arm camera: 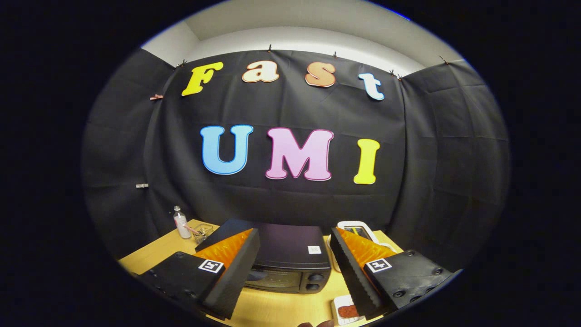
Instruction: Open the toaster oven, put the food inside, and close the toaster oven door.
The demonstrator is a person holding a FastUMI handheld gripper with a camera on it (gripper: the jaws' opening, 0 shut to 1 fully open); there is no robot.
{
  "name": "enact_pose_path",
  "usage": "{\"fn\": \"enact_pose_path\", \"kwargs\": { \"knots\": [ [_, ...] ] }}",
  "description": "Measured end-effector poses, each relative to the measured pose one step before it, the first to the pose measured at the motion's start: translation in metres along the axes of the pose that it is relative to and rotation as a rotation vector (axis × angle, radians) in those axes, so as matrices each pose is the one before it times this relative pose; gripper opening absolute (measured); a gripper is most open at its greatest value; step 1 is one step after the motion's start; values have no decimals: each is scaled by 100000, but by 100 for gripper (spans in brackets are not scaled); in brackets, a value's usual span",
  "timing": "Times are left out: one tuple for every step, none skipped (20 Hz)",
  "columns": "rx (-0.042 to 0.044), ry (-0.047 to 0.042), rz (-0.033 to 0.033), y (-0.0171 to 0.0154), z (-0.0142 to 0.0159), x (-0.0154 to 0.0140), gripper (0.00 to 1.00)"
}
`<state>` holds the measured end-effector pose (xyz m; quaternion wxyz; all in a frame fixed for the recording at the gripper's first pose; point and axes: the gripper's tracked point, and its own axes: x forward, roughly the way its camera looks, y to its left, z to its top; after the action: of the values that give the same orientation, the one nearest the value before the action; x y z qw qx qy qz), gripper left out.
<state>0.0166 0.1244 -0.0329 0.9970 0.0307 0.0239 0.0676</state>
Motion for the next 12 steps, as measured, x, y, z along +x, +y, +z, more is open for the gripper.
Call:
{"fn": "enact_pose_path", "kwargs": {
  "knots": [
    [479,636,780,972,-444,385,97],
    [697,1252,841,1043,-735,496,97],
    [456,1168,705,843,-625,489,97],
    [-163,999,249,581,-622,401,97],
    [-283,1171,130,595,-609,524,97],
    [-101,920,143,543,-712,412,97],
    [-85,1325,321,561,-693,501,97],
    [133,1405,-134,446,-729,551,98],
    [229,1656,-129,370,-828,512,97],
    [316,1566,-344,309,-737,429,97],
    [508,1687,-885,213,-713,599,97],
    [738,1666,-495,103,-756,577,97]
  ]
}}
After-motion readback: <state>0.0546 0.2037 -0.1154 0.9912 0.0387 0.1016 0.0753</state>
